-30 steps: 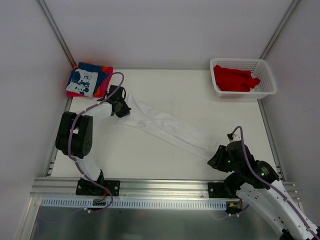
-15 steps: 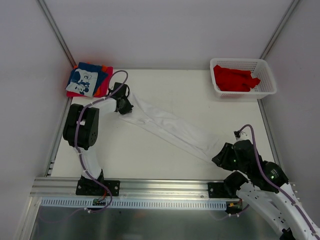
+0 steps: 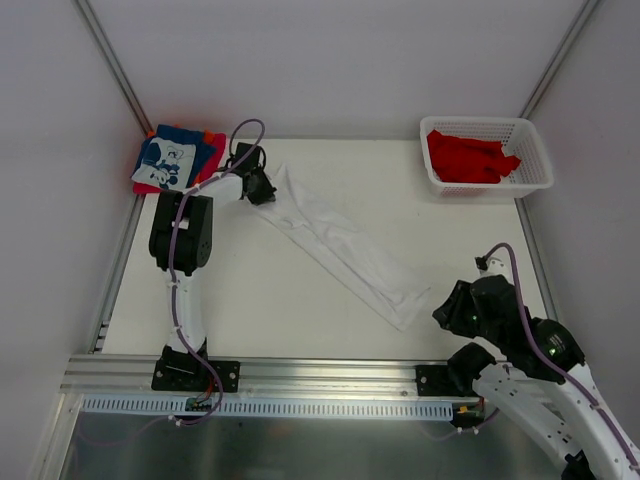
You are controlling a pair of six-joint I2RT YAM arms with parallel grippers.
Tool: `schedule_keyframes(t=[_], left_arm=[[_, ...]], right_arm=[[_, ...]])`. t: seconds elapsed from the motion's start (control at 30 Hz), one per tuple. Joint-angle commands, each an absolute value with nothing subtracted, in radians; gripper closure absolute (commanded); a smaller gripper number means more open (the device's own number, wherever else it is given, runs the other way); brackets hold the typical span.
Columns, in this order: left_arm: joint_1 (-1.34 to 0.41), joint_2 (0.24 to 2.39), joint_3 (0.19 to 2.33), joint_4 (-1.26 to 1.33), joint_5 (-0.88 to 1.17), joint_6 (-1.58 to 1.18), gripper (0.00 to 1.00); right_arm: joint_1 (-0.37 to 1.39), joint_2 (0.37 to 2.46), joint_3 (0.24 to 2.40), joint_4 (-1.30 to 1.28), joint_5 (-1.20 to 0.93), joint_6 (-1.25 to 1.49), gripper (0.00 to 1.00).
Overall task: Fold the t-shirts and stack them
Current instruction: Fold the tshirt
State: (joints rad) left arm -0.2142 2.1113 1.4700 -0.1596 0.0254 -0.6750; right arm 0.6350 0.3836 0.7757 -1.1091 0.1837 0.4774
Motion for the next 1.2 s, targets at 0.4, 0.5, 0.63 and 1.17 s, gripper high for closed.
schedule_keyframes(t=[0.4, 0.5, 0.63, 1.17], left_arm=[[-0.196, 2.515, 2.197, -0.29, 0.385, -0.571, 1.0], [-0.196, 2.62, 2.368, -0.29, 0.518, -0.589, 1.0], [-0.196, 2.746, 2.525, -0.276, 0.597, -0.621, 0.91], [-0.337, 1.72, 1.622, -0.098, 0.362, -0.442, 0.1]], right_arm=[[0.641, 0.5, 0.804, -1.088, 0.239, 0.428, 0.6], [0.64, 0.505, 0.801, -1.085, 0.236, 0.431, 0.57], [0.641, 0.508, 0.798, -1.086, 0.238, 0.436, 0.57], [0.641, 0.427, 0.658, -0.971, 0.12, 0.489, 0.56]])
